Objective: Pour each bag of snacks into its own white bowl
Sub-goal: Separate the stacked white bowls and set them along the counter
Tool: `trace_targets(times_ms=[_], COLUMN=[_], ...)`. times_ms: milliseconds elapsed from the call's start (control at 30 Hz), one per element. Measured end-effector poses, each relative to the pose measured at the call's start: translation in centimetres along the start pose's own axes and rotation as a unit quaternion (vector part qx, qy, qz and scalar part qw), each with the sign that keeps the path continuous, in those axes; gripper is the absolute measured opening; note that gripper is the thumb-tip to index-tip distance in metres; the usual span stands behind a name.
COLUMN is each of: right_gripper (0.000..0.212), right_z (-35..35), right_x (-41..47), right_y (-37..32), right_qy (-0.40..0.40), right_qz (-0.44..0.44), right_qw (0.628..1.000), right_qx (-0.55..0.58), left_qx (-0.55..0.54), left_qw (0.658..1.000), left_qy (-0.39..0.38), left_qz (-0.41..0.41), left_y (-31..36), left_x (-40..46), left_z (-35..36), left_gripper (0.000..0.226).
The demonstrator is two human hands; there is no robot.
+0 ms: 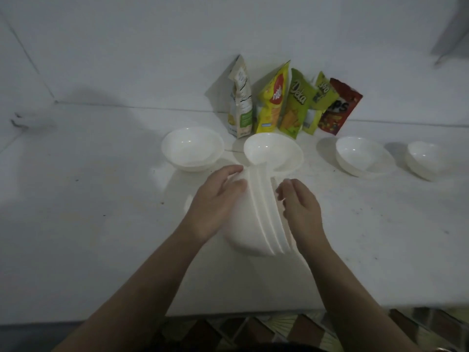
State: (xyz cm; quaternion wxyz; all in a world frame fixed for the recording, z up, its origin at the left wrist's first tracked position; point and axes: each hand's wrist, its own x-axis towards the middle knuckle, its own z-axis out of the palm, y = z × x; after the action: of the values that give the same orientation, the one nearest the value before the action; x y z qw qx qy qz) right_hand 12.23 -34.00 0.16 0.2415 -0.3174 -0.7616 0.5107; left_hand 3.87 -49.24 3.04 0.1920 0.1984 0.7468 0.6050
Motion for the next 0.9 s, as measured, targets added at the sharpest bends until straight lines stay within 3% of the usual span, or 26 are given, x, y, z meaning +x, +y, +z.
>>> trace_targets(times_ms=[67,133,267,433,600,733,900], right_gripper=[0.055,0.05,0.04,0.038,0.041,0.04,0.045], right_z=[-0.9,-1.3,-1.6,-2.6,-2.7,-2.8,-1.8], right_x=[-0.2,-0.3,0.1,0.2,0.2,0.5,0.0], right_y=[-2.1,-3.7,-4.1,-4.6,-4.8,-4.9,-5.3], right_qy=[-0.106,-0.175,-0.209,-0.223,-0.235,-0.24,-0.249], right_qz=[0.104,0.159,0.098,0.074,0.086,0.096,0.084], right_qw=[0.977,0.945,0.967,0.97,0.967,0.962,0.964], right_qx=[0.152,0.226,0.113,0.057,0.057,0.083,0.049], left_qx=[0.051,0.096,0.157,0.193,0.232,0.194,0.169], left_qw=[0.998,0.994,0.984,0.975,0.954,0.949,0.969], left_qy=[-0.01,-0.024,-0.068,-0.106,-0.187,-0.25,-0.178], left_qz=[0.018,0.035,0.044,0.017,0.022,-0.008,-0.009], left_y=[1.5,2.6,4.4,6.6,7.0,6.7,5.9], left_x=[0.0,-0.2,-0.2,0.1,-0.7,-0.1,0.2], left_z=[1.2,2.4,3.9,3.3,2.5,1.2,1.4], left_gripper=[0.033,0.034,0.033,0.034,0.054,0.06,0.053])
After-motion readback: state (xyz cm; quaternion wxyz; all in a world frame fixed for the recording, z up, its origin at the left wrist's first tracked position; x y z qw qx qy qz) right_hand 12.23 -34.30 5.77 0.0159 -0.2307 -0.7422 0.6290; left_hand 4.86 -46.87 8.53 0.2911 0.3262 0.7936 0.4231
